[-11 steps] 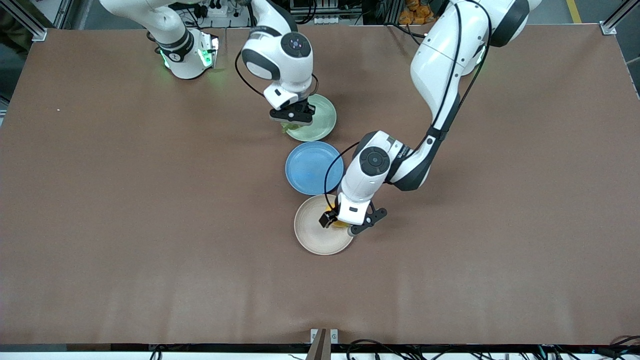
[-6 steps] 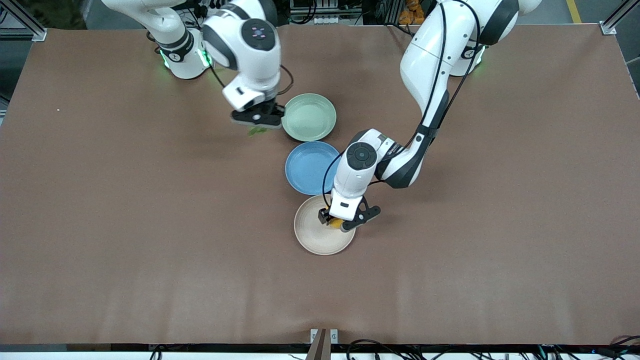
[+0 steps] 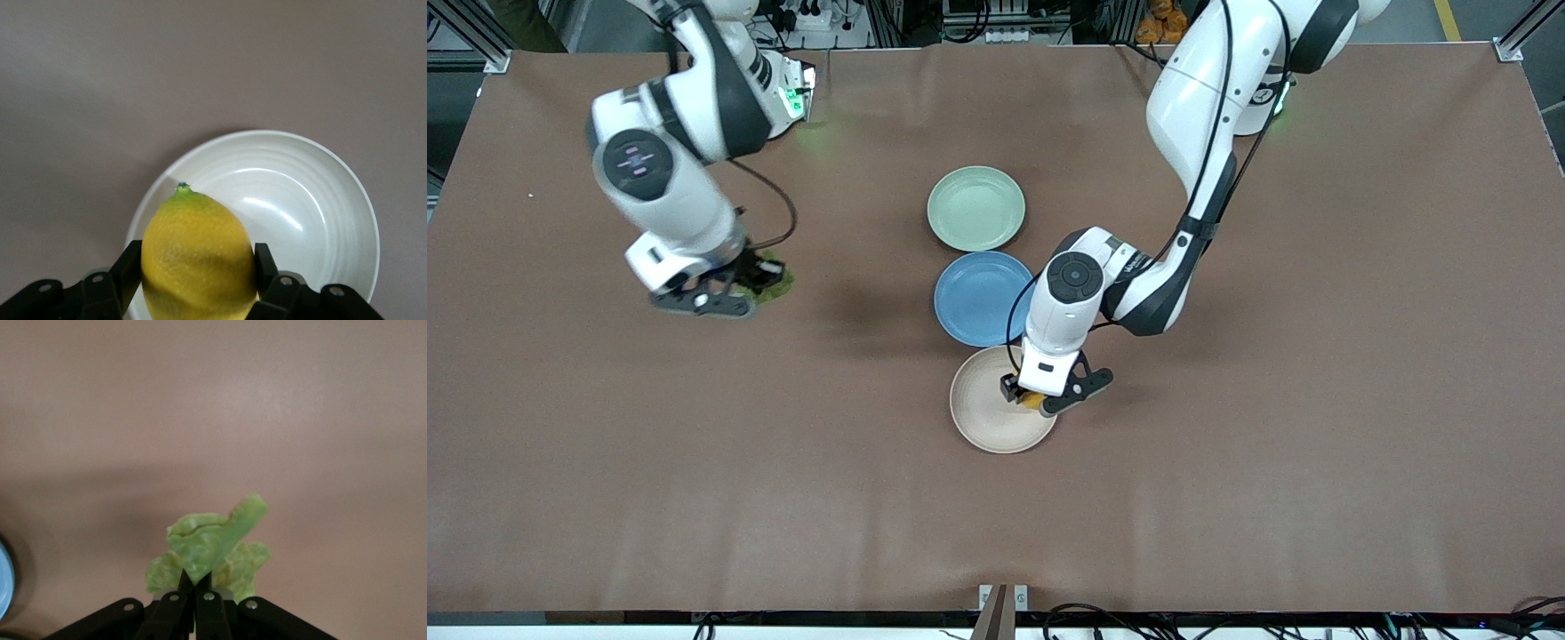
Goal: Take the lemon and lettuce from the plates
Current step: 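Carry the lettuce off the plate with the right gripper while the left lifts the lemon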
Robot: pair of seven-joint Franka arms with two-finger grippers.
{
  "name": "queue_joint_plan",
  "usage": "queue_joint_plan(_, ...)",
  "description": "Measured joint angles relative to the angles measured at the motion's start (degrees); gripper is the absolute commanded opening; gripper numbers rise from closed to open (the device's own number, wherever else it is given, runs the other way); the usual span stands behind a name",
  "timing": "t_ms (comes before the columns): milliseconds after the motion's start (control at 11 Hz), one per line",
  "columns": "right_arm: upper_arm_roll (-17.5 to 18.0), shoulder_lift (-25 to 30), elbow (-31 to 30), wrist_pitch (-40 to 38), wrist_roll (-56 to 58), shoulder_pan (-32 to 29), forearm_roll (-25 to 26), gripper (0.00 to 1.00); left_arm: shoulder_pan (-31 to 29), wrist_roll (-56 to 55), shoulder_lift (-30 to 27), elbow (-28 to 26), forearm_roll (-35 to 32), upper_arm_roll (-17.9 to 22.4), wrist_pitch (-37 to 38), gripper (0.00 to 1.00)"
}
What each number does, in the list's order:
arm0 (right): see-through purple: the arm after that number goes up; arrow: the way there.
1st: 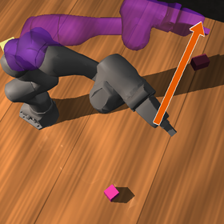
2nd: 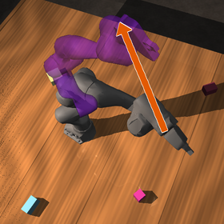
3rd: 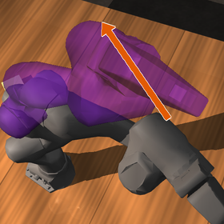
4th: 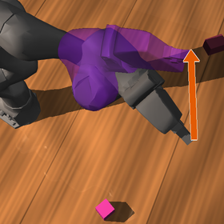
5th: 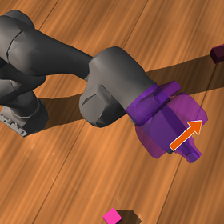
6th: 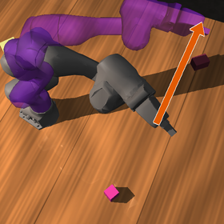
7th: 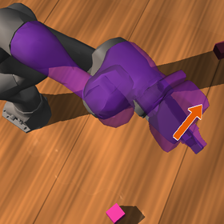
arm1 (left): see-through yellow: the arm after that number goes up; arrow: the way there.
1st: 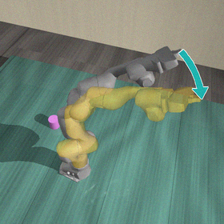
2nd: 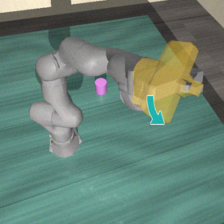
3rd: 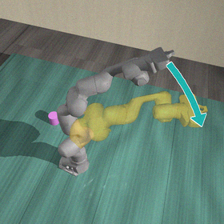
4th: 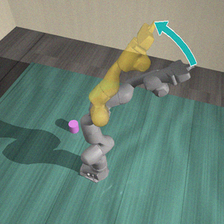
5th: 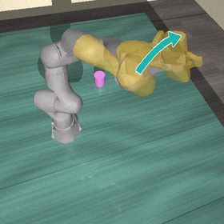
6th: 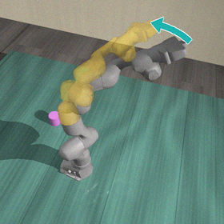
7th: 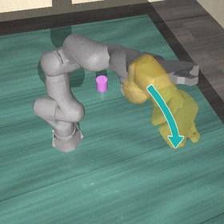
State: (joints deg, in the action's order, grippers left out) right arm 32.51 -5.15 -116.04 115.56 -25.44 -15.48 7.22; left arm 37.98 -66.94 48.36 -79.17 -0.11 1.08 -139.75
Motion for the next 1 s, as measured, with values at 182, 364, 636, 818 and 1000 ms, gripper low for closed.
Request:
queue_joint_plan(182,-3.0,-2.7,-0.2,4.5,5.0,-2.5,-3.0,0.00,-2.0,3.3,-3.3,0.3,-0.2,0.1,8.3,0.00)
queue_joint_plan(364,-6.0,-6.9,-0.5,8.4,6.1,-2.5,-3.5,0.00,-5.0,10.5,-6.1,0.3,-0.3,0.1,17.7,0.00)
queue_joint_plan(636,-11.9,-13.3,-0.9,13.7,7.0,-1.0,-3.5,0.00,-10.2,19.8,-10.3,-3.0,-0.4,0.2,23.1,0.00)
queue_joint_plan(818,-16.4,-16.9,-2.1,18.4,7.3,2.1,-3.5,0.00,-13.9,26.0,-16.0,-10.5,-0.4,0.1,23.1,0.00)
queue_joint_plan(1000,-19.5,-19.6,-2.4,21.3,7.3,4.2,-3.5,0.55,-16.7,30.4,-21.5,-18.3,-0.4,0.1,21.7,0.00)
